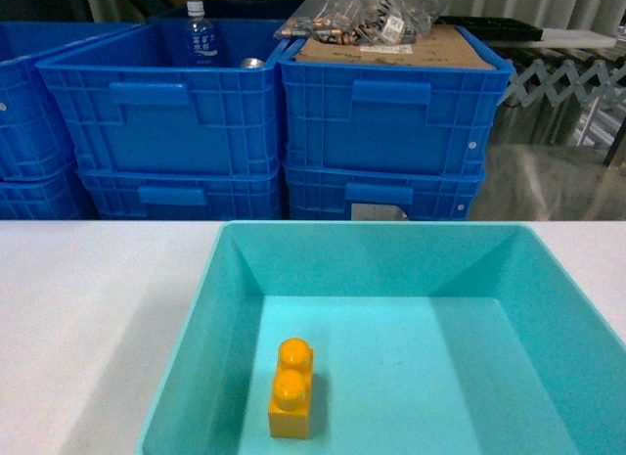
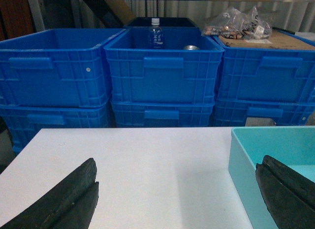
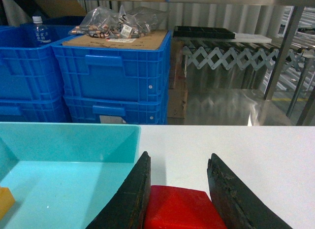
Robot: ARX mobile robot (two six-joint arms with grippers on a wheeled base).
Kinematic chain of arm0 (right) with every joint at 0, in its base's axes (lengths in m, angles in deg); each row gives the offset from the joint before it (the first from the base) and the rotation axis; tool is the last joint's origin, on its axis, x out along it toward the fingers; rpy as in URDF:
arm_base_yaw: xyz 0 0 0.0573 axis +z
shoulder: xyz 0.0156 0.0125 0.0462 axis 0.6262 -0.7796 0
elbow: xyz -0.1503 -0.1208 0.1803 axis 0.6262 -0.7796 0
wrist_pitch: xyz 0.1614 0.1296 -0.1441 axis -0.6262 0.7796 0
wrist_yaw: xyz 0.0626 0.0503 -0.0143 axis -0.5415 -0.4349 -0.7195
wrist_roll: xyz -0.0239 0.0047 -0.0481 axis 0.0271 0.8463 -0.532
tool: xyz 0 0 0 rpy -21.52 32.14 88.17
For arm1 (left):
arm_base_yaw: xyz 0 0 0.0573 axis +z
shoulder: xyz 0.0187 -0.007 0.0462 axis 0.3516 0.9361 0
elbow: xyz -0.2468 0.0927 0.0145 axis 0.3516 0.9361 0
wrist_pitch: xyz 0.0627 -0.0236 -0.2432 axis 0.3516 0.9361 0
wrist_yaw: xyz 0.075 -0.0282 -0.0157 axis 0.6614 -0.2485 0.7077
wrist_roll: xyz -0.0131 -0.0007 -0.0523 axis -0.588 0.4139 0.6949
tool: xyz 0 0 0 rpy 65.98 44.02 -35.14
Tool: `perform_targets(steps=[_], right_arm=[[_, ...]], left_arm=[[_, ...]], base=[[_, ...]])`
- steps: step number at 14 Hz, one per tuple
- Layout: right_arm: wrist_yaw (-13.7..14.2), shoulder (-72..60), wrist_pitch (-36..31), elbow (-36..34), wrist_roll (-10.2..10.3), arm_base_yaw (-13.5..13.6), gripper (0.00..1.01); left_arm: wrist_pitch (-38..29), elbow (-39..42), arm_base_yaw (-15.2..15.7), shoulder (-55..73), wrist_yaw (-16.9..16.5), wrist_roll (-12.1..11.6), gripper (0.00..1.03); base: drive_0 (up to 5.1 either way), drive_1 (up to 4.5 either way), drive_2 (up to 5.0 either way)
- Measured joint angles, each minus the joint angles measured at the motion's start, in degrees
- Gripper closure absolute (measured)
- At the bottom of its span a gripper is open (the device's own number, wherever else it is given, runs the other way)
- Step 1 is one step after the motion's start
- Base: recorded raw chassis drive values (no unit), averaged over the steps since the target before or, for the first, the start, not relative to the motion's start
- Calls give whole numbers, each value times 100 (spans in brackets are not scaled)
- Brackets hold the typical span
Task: Pick red block from blue box to shelf
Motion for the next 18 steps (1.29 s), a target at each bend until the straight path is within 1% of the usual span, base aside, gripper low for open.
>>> perform_targets(steps=[12, 18], right_arm=[[-2, 0, 26, 0, 0, 7, 73], [2, 0, 26, 0, 0, 24, 73]], left_arm=[[-2, 0, 0, 0, 4, 0, 5], [0, 0, -17, 0, -13, 0, 5]], base=[[0, 0, 0], [-128, -128, -128]])
